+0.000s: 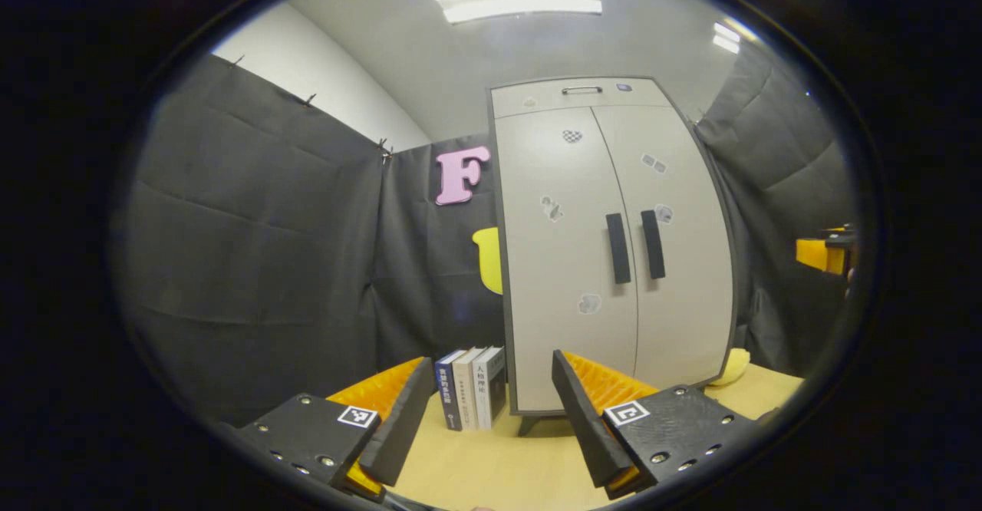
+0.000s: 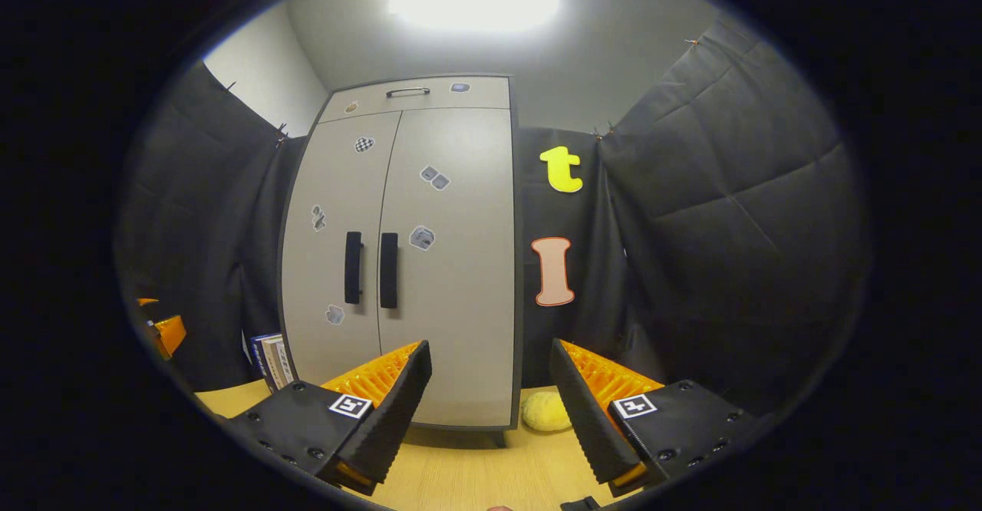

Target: Open the right door of the double-door shoe cabinet with the right hand, and open the left door with the left hand.

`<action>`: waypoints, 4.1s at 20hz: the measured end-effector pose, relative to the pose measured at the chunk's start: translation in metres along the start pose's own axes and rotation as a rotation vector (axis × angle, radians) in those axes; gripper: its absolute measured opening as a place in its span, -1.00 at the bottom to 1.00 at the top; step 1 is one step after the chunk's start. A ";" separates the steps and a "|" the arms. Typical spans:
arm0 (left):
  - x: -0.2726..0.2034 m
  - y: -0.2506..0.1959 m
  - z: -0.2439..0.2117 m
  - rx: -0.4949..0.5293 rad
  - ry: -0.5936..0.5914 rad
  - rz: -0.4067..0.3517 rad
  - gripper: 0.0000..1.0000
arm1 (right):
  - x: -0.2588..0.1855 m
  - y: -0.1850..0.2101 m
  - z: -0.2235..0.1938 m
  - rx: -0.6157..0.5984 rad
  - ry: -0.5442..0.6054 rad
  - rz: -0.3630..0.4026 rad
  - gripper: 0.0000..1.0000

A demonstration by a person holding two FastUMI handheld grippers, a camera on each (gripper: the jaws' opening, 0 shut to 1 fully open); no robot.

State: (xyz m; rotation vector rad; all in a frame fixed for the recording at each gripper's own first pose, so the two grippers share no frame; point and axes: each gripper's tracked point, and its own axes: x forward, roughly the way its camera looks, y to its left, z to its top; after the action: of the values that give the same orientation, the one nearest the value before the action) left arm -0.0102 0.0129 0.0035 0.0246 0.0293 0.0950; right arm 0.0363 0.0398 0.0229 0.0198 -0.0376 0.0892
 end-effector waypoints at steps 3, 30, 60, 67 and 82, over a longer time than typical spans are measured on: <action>-0.004 0.005 0.002 0.005 0.005 0.023 0.83 | 0.014 0.010 0.009 0.012 -0.007 0.023 0.96; -0.038 0.080 -0.019 0.034 0.082 0.223 0.83 | 0.157 0.122 0.037 -0.005 0.023 0.185 0.96; -0.066 0.141 -0.038 0.015 0.134 0.348 0.83 | 0.262 0.174 -0.001 0.069 0.239 0.186 -0.32; -0.065 0.138 -0.031 0.012 0.114 0.328 0.83 | 0.256 0.175 -0.001 0.081 0.250 0.213 -0.68; -0.052 0.109 -0.022 0.013 0.083 0.222 0.82 | 0.217 0.162 0.010 0.067 0.257 0.285 -0.68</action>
State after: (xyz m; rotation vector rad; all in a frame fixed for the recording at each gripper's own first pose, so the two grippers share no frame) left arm -0.0731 0.1169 -0.0138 0.0366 0.1098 0.3182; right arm 0.2373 0.2206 0.0438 0.0697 0.2206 0.3768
